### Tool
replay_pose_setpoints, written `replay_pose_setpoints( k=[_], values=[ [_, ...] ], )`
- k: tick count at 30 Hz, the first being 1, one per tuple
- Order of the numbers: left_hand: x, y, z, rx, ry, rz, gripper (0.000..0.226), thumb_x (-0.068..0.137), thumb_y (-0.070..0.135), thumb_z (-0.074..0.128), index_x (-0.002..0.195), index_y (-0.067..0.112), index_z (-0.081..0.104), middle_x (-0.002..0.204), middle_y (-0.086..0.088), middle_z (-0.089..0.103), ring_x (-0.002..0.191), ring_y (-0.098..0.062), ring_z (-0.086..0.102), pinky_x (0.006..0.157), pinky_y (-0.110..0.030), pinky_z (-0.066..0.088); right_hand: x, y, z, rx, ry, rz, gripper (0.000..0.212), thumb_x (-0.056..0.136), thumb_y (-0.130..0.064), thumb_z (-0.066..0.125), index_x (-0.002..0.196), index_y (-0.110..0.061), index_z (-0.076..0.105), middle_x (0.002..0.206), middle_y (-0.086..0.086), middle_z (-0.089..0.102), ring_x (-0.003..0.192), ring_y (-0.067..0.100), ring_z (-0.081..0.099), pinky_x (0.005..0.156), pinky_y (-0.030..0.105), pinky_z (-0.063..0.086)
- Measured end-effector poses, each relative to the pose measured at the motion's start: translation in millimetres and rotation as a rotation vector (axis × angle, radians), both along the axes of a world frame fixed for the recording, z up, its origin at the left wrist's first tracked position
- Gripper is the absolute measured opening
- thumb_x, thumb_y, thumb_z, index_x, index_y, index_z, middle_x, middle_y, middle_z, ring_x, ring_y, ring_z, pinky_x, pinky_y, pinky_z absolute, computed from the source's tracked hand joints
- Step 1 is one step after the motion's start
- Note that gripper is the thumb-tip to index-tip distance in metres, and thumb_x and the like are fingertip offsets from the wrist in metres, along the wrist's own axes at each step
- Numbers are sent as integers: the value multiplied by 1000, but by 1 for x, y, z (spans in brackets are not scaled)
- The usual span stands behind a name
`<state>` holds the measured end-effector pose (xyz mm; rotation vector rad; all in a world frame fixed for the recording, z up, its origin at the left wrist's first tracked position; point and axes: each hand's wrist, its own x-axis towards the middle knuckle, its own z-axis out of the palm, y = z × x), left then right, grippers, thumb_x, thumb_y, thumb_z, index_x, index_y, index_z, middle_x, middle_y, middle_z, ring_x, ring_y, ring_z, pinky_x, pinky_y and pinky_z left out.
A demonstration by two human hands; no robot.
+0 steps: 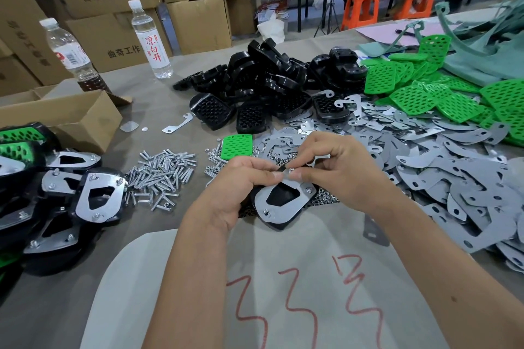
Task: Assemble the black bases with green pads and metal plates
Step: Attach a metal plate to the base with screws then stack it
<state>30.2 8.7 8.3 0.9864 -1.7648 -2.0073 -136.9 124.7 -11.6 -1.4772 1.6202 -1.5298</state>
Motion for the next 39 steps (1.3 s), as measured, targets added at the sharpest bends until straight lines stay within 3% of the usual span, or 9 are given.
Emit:
replay_pose_setpoints(
  k=[3, 10, 15, 19, 21, 24, 28, 31, 39],
  values=[
    [0, -1, -1, -2, -4, -3, 31, 85, -4, 69, 113, -17, 67, 109, -37, 68, 93, -39, 62, 91, -46, 47, 2, -1, -2, -28, -12, -45, 13, 76, -13, 90, 82, -21, 82, 86, 0, 66, 76, 34, 65, 68, 56, 57],
    [0, -3, -3, -8, 3, -21, 23, 90, -4, 64, 109, -14, 71, 102, -28, 71, 91, -36, 65, 85, -39, 51, 0, 0, -3, -11, 81, 35, 24, 89, -5, 78, 96, -28, 83, 90, -7, 65, 75, 16, 65, 68, 35, 56],
    [-1, -3, -3, -16, 6, -10, 23, 90, -4, 64, 110, -14, 71, 103, -31, 71, 90, -35, 65, 85, -40, 50, 3, 0, 1, -71, 56, -38, 16, 81, -6, 86, 89, -20, 82, 88, -2, 67, 74, 28, 64, 61, 50, 53],
    [-3, -3, -5, -10, 10, 26, 11, 89, -2, 66, 96, -4, 75, 86, -19, 72, 73, -28, 66, 66, -29, 52, 7, 1, 3, -115, 24, -106, 13, 82, 0, 83, 83, -11, 77, 78, -8, 67, 68, 10, 59, 57, 24, 45],
    [-5, -3, -6, 3, 18, 65, 11, 86, 0, 70, 94, -4, 76, 80, -15, 73, 67, -26, 67, 60, -25, 54, 7, 0, 2, -129, 209, -267, 13, 82, 0, 83, 81, -12, 78, 77, -9, 69, 71, 12, 61, 62, 16, 43],
    [-7, -1, -7, 2, 13, 91, 34, 71, 9, 80, 100, -8, 75, 86, -17, 74, 74, -28, 68, 70, -31, 53, 12, -2, 2, -168, 423, -399, 9, 83, -3, 83, 85, -12, 82, 79, -7, 73, 74, 12, 65, 65, 8, 39],
    [-7, -3, -8, -8, 14, 105, 5, 77, 5, 79, 79, 9, 81, 80, -12, 77, 69, -24, 71, 70, -32, 54, 18, -3, -1, -179, 488, -323, 14, 87, 2, 78, 91, -11, 83, 86, -3, 77, 79, 11, 69, 68, 19, 49],
    [-6, -2, -7, 4, 13, 107, 29, 61, 15, 80, 88, 5, 80, 85, -15, 77, 73, -25, 71, 72, -33, 54, 16, -1, 1, -182, 461, -290, 15, 87, 3, 78, 91, -11, 83, 89, -4, 77, 82, 9, 70, 69, 28, 54],
    [-4, -2, -6, -24, 15, 37, 6, 75, 10, 77, 78, 10, 82, 82, -12, 77, 72, -22, 71, 71, -30, 53, 19, 0, 2, -211, 457, -281, 10, 83, 0, 82, 83, -10, 81, 84, -4, 75, 80, 11, 70, 66, 26, 53]
  ],
)
